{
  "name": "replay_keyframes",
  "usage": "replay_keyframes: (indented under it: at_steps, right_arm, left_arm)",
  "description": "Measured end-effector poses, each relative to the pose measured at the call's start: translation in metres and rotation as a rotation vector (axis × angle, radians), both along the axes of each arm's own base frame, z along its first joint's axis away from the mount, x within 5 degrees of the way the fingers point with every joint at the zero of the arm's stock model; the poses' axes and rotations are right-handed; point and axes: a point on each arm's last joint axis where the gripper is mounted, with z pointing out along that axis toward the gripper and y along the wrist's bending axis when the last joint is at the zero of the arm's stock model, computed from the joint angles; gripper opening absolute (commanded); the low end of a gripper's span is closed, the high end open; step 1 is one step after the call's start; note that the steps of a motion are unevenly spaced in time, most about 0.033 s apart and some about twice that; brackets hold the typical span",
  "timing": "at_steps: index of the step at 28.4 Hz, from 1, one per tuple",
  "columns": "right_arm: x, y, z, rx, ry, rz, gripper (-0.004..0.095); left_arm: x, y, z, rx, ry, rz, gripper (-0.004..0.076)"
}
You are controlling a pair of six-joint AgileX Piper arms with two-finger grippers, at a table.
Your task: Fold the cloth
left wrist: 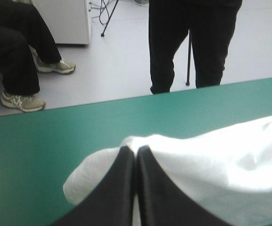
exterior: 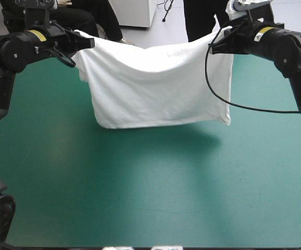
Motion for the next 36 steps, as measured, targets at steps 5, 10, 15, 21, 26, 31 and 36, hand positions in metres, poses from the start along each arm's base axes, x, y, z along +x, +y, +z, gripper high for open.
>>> replay_keyframes:
  at_steps: [5, 10, 15, 21, 26, 31, 36]
  right_arm:
    - [0.042, -0.009, -0.017, -0.001, 0.013, -0.051, -0.0017]
    - [0.07, -0.008, -0.058, -0.043, 0.172, -0.049, -0.0018]
    - [0.086, -0.003, -0.104, -0.071, 0.336, -0.02, -0.0017]
    - [0.077, -0.002, -0.158, -0.114, 0.603, 0.01, -0.0017]
    - [0.061, 0.0, -0.197, -0.13, 0.824, 0.065, -0.0017]
    - [0.046, 0.0, -0.22, -0.125, 0.941, 0.085, -0.0017]
    - [0.02, -0.004, -0.234, -0.131, 1.017, 0.086, -0.0017]
  left_arm:
    - [0.035, -0.008, -0.015, 0.015, 0.021, 0.002, -0.0017]
    - [0.057, -0.013, -0.047, 0.057, 0.149, -0.008, -0.0017]
    - [0.067, -0.017, -0.095, 0.102, 0.329, -0.021, -0.0017]
    - [0.059, -0.016, -0.161, 0.158, 0.572, -0.036, -0.0017]
    - [0.036, -0.013, -0.186, 0.176, 0.703, -0.071, -0.0017]
    - [0.011, -0.008, -0.203, 0.189, 0.775, -0.082, -0.0017]
    - [-0.016, -0.001, -0.22, 0.2, 0.827, -0.079, -0.0017]
